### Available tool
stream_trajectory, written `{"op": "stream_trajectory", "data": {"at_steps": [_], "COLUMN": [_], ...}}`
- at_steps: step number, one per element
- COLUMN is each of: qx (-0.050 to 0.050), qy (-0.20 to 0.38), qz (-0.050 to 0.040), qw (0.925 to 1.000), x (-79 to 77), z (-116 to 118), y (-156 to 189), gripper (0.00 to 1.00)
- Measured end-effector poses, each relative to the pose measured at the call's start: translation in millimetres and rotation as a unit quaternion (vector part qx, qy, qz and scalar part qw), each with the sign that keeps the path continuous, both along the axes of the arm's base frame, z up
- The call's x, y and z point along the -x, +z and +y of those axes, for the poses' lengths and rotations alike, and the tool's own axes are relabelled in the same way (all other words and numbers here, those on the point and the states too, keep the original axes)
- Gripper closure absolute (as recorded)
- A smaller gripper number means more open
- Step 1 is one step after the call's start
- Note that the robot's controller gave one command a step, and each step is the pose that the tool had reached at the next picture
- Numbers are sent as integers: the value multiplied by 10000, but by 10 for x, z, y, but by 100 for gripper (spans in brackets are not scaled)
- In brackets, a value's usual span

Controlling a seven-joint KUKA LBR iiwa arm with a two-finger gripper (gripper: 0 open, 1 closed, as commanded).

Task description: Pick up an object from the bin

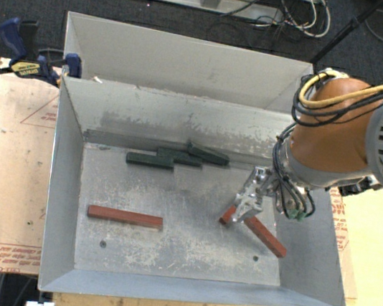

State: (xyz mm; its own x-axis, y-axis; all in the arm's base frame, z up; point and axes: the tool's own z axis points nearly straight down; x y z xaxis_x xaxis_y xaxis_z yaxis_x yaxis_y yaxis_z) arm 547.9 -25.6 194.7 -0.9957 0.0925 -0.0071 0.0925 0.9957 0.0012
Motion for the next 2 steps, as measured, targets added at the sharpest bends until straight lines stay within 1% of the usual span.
{"op": "stream_trajectory", "data": {"at_steps": [1, 2], "qx": [-3, -5], "qy": [202, 303], "qz": [71, 51], "qw": [9998, 9995], "x": [-284, -328], "z": [137, 45], "y": [-183, 341], "gripper": [100, 100]}}
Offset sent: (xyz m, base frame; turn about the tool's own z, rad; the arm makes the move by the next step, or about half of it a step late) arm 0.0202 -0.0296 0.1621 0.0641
